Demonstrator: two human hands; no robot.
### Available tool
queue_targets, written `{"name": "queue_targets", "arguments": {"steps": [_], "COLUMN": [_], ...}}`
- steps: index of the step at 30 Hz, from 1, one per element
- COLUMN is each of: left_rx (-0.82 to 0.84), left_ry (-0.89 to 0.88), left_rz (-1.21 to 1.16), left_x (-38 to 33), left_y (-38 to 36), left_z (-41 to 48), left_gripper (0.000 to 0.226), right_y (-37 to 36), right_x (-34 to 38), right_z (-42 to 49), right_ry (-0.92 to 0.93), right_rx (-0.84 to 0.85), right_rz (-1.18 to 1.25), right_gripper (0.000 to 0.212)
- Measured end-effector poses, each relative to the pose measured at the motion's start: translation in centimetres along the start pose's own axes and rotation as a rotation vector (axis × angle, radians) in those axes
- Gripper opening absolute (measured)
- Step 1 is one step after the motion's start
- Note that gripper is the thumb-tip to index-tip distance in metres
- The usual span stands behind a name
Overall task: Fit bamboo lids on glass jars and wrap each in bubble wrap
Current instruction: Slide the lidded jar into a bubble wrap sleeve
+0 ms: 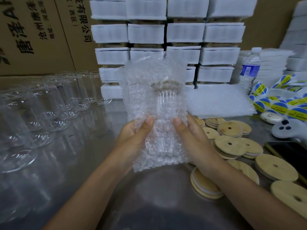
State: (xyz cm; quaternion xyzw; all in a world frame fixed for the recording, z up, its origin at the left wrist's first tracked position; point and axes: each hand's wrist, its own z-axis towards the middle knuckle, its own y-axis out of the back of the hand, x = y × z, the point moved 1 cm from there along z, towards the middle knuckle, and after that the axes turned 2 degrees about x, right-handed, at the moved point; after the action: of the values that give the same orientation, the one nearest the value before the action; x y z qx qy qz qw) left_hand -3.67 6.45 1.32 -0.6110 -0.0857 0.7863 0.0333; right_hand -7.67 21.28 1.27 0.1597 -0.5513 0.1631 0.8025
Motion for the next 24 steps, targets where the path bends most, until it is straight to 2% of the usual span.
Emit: {"name": "queue_targets", "arguments": {"steps": [2,3,6,8,11,13,16,20,24], "left_rx": [0.005,0.015,0.047,0.101,0.212,0.301,0.346,0.257,0.231], "left_ry": [-0.037,-0.058,-0.111,-0.114,-0.081,-0.043,0.020,-0.028,-0.085], "left_rz": [0.045,0.066,0.140,0.166,0.166,0.172,0.190,0.233,0.243], "left_x": [0.1,0.0,0.3,0.5,0.8,0.9,1.4,1.9,2.0], "left_y": [0.0,0.0,-0.1,0.0,0.2,0.4,0.5,0.8,0.9], "left_z": [0.1,0.1,0.2,0.2,0.3,0.2,0.2,0.6,0.8], "left_gripper": [0.050,0.052,0.061,0.063,0.085,0.089,0.075,0.029,0.028], "right_y": [0.1,0.2,0.2,0.3,0.3,0.3,0.6,0.9,1.0], "right_x": [-0.1,-0.1,-0.1,-0.2,-0.1,0.0,-0.1,-0.2,-0.5], "right_z": [0.1,0.1,0.0,0.0,0.0,0.0,0.1,0.3,0.7], "right_ry": [-0.044,-0.057,-0.031,0.000,0.048,0.057,0.069,0.070,0.070], "right_rx": [0.004,0.016,0.009,-0.051,-0.147,-0.214,-0.280,-0.275,-0.247], "right_rz": [-0.007,-0.002,0.056,0.081,0.100,0.088,0.061,0.012,-0.006], "right_gripper": [0.103,0.102,0.072,0.067,0.065,0.061,0.070,0.079,0.076]}}
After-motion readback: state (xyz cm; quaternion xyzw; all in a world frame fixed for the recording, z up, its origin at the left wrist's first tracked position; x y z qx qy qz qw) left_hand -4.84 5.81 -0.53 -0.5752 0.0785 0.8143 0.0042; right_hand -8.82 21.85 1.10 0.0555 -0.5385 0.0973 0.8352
